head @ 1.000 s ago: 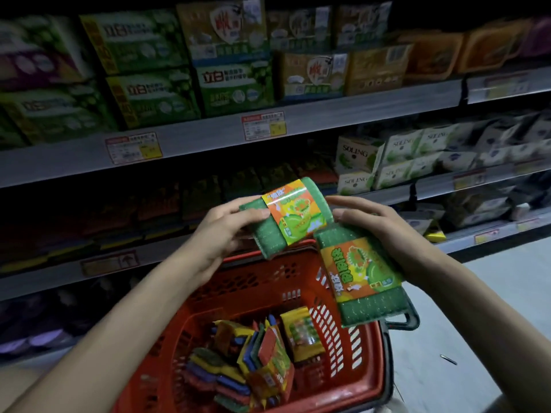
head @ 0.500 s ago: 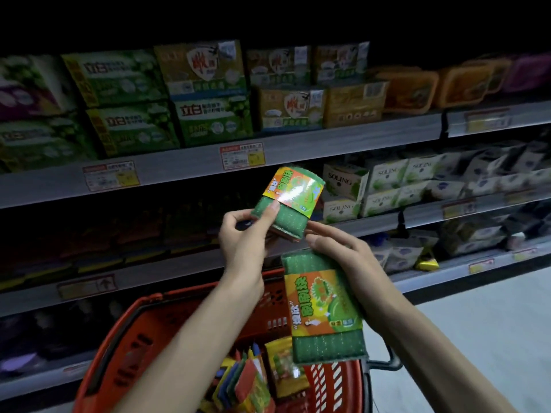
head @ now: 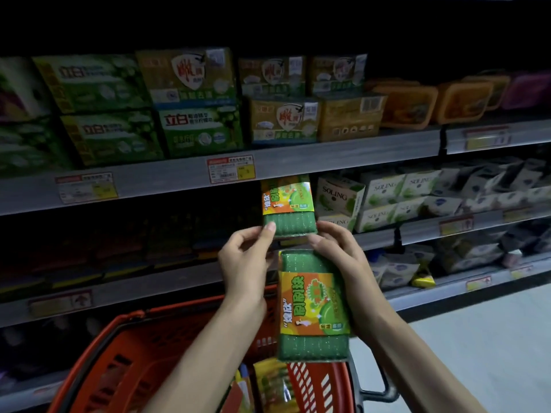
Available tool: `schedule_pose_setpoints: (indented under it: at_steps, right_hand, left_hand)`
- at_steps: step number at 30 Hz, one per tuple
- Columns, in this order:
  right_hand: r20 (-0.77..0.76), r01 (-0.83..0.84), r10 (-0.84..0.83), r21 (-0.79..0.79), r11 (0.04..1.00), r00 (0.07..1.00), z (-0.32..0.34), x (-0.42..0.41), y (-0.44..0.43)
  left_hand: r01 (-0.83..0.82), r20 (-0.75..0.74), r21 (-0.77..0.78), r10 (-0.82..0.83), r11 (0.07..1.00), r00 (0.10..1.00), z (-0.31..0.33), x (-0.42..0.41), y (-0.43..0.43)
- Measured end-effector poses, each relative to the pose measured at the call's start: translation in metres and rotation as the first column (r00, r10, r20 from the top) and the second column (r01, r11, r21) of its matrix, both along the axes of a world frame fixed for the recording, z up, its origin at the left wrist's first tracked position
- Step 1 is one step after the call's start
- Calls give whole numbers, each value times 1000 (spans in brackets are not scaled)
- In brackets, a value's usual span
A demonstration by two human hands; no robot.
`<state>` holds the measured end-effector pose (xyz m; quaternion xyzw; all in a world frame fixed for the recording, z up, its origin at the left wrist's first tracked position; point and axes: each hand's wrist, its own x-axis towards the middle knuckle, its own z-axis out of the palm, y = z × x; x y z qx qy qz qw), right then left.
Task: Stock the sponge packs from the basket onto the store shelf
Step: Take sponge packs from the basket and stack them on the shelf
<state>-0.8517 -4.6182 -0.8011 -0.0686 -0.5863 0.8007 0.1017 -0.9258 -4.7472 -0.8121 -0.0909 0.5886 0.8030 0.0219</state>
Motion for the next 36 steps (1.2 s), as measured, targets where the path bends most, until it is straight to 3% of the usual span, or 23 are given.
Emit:
schedule_pose_setpoints:
  at_steps: [4, 9, 15, 22, 36]
  right_hand:
    - [-13, 40, -39, 148, 988, 999, -3, -5, 3]
    - [9, 103, -108, 213, 972, 994, -9, -8, 3]
    - [16, 75, -78, 150, 986, 997, -9, -13, 7]
    - [-13, 94, -93, 122, 988, 996, -15, -25, 17]
    - [-25, 158, -157, 271, 949, 987, -27, -59, 35]
  left_hand:
    - [-38, 12, 61, 37, 997, 999, -1, -1, 7]
    - [-98, -50, 5, 98, 995, 994, -6, -4, 16]
    - [-108, -166, -49, 99, 993, 981, -9, -3, 22]
    - [-39, -282, -193, -18, 980, 959, -20, -6, 29]
    - [59, -193, -210, -100, 976, 976, -35, -27, 43]
